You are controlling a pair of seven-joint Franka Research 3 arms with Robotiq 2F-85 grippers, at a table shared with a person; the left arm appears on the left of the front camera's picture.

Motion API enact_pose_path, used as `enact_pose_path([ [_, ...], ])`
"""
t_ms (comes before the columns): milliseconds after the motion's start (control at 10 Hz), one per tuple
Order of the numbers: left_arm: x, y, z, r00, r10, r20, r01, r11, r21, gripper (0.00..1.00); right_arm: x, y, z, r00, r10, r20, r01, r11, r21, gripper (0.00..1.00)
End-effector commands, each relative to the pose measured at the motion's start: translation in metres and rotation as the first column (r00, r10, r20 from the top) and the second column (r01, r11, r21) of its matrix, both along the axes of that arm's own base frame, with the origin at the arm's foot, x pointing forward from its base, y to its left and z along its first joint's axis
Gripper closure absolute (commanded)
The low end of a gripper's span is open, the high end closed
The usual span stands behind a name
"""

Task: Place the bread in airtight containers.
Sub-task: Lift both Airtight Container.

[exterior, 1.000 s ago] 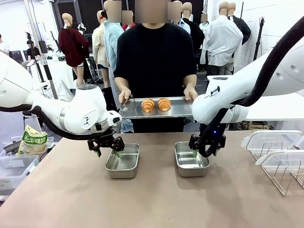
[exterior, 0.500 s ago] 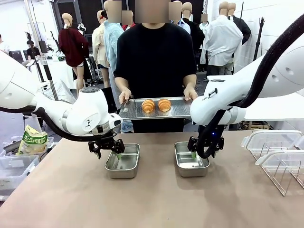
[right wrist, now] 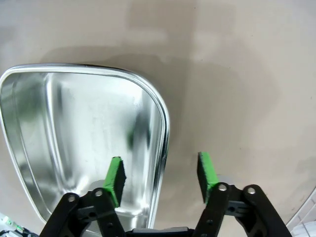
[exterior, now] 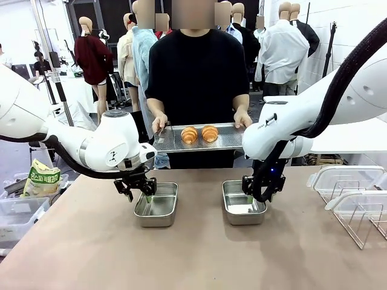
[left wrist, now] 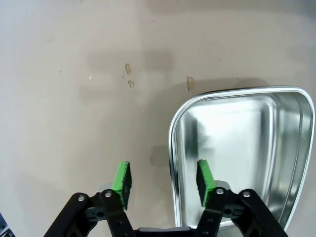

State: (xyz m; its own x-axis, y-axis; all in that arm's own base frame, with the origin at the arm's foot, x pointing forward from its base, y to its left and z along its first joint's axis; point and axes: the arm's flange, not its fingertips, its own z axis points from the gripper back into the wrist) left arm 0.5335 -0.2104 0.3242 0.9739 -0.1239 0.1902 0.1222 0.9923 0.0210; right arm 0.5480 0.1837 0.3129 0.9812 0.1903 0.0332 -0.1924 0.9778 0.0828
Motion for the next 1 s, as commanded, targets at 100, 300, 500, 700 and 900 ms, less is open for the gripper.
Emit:
enact_pose_path([
  [100,0.0008,0.0016,-0.0077,1.000,0.013,0.009,-0.013,0.999,0.031,1.00,0.0035,-0.0011,-0.0046,1.000,-0.007,-0.025,0.006,1.000,-0.029,0.92],
  [300,-0.0002,0.0036,-0.0097,1.000,0.016,0.008,-0.016,0.999,0.028,1.00,0.0024,-0.0003,-0.0046,0.999,-0.007,-0.032,0.006,0.999,-0.035,1.00],
  [500,-0.0001,0.0035,-0.0109,1.000,0.018,0.008,-0.018,0.999,0.029,1.00,0.0014,-0.0011,-0.0043,0.999,-0.010,-0.037,0.009,0.999,-0.037,1.00],
  [700,-0.0005,0.0070,-0.0117,1.000,0.021,0.003,-0.021,0.999,0.036,1.00,0.0002,-0.0018,-0.0042,0.999,-0.013,-0.042,0.012,0.999,-0.032,1.00],
  [900,-0.0026,0.0088,-0.0047,0.999,0.028,-0.018,-0.027,0.999,0.029,1.00,-0.0005,-0.0025,-0.0021,0.998,-0.028,-0.048,0.027,0.999,-0.025,1.00],
])
